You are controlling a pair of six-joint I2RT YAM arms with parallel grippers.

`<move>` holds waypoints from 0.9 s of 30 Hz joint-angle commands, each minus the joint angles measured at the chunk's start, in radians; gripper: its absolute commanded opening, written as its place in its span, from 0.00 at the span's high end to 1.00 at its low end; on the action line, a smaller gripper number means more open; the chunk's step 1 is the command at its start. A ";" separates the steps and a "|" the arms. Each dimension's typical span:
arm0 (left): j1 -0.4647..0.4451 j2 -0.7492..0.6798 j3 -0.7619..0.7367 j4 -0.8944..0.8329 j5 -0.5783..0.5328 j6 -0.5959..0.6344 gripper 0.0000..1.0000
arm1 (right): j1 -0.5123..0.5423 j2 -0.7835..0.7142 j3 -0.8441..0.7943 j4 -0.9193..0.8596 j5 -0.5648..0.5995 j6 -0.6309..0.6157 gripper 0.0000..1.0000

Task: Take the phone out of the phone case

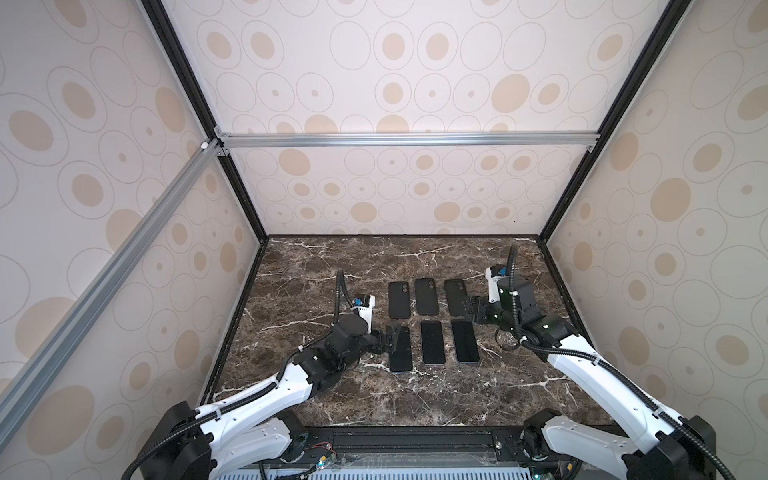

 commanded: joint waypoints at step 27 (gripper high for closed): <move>0.633 0.333 -0.457 1.229 -0.207 0.600 0.00 | -0.341 0.418 -0.386 1.040 0.024 -0.365 0.00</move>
